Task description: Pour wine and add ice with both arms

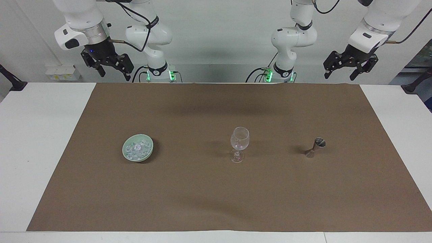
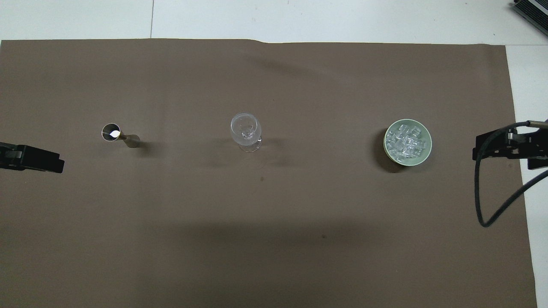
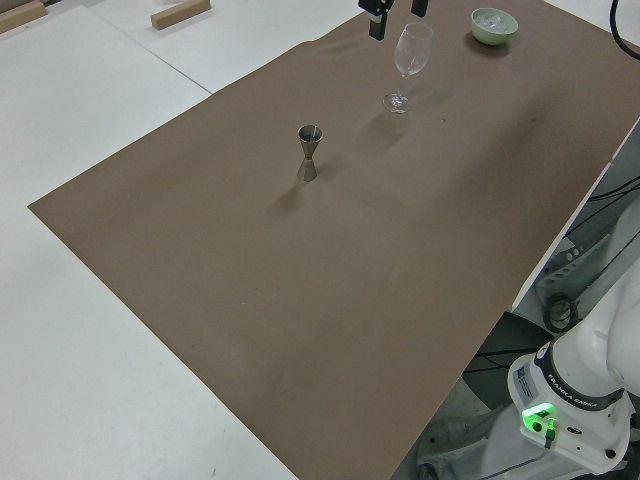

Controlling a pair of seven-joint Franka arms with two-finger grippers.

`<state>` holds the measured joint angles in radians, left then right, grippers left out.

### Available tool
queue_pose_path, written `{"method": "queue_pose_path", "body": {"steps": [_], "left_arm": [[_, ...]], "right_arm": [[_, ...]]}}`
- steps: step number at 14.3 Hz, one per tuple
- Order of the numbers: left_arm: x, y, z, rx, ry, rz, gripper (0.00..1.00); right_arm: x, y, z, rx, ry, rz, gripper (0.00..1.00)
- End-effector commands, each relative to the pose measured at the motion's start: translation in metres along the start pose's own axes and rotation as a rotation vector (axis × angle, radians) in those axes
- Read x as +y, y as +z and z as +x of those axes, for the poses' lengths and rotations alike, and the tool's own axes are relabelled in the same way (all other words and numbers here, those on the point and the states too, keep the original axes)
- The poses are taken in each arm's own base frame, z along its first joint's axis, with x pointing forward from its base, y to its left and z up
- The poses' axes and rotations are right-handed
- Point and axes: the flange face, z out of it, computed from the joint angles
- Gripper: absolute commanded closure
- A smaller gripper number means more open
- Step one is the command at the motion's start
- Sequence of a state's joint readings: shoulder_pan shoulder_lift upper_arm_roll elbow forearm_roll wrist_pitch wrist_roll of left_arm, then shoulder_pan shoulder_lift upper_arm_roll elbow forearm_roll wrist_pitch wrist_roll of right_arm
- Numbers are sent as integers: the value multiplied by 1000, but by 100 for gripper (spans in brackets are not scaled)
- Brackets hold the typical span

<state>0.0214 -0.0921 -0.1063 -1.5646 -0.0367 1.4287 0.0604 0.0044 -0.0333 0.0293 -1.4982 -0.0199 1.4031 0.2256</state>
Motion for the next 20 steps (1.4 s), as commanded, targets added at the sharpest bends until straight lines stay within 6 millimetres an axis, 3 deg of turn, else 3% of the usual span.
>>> {"method": "queue_pose_path", "body": {"steps": [1,7,9,11,14,20], "left_arm": [[-2,-1,-5,-4,5,-1,0],[-3,-9,-3,13,-9,-1,0],[-16,-11,-2,16,-32,-6,0],[-12,-16,-2,31,-28,-4,0],[-14,-10,0,20,-46,-19,0],[-23,38,33,-11,-187,-50,0]], "right_arm": [[5,-2,-2,1,-20,21,0],[5,-2,-2,1,-22,21,0],[5,-2,-2,1,-20,21,0],[5,-2,-2,1,-20,21,0],[5,-2,-2,1,-20,21,0],[5,-2,-2,1,-20,21,0]]}}
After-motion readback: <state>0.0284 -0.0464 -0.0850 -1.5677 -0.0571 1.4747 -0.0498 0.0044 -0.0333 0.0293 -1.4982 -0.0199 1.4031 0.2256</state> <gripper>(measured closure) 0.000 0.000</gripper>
